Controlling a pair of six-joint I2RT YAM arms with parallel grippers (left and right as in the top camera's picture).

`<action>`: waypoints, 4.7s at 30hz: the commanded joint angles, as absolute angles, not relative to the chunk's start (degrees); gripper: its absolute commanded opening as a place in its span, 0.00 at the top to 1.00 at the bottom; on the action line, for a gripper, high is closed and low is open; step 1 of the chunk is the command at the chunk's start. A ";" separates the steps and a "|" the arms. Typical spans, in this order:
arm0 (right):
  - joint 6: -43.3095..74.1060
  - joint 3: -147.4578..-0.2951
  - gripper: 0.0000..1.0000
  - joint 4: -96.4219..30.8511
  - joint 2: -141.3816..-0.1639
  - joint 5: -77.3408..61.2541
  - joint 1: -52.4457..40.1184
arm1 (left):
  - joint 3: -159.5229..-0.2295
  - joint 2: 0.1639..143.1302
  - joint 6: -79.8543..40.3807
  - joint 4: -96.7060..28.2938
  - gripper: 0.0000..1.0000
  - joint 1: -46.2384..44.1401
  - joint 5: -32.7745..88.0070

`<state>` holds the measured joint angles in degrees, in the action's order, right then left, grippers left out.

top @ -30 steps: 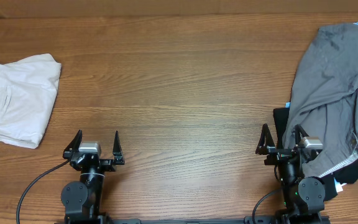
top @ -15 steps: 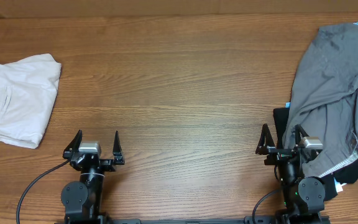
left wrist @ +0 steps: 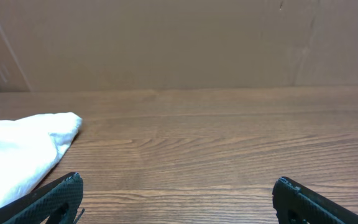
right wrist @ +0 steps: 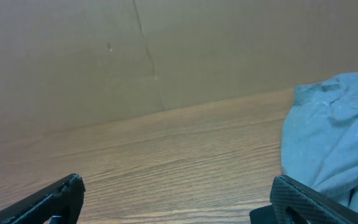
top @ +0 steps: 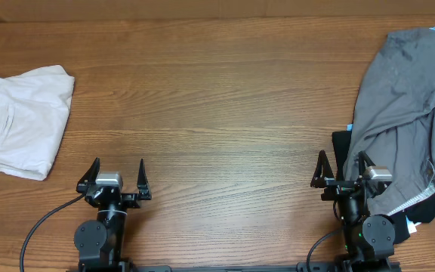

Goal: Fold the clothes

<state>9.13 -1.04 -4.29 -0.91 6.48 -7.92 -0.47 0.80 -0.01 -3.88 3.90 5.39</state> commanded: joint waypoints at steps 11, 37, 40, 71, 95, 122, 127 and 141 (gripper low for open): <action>8.93 -0.47 0.00 -4.01 -0.49 7.27 -8.03 | -0.27 0.25 -0.43 -3.36 0.00 4.14 4.97; 10.02 -29.41 0.00 -22.39 -24.64 11.57 -7.75 | -33.61 27.27 -4.91 -28.32 0.00 4.14 11.03; 10.02 -35.92 0.00 -27.09 -34.04 11.55 -6.85 | -40.01 36.32 -4.89 -33.15 0.00 4.14 11.05; 16.56 -50.35 0.24 -22.48 -88.20 0.73 14.28 | -46.76 57.87 -5.39 -38.76 0.00 4.12 13.63; 16.45 -56.40 0.96 -28.56 -83.26 -10.48 14.22 | -46.76 57.87 -5.39 -38.50 0.00 4.12 13.61; 13.52 -76.14 0.63 -10.76 -99.46 -20.03 -27.38 | -46.76 57.87 -5.41 -38.61 0.00 4.10 13.65; 13.52 -76.16 0.00 -14.31 -99.77 -19.09 -24.82 | -46.76 57.87 -5.43 -38.54 0.00 4.10 16.01; 17.54 -76.16 0.00 -48.53 -93.76 -1.61 -1.83 | -46.72 63.75 -10.94 -37.01 0.00 0.47 27.09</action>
<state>13.93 -75.75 -45.25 -94.96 -9.28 -4.99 -45.39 60.25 -8.71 -37.30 3.22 22.81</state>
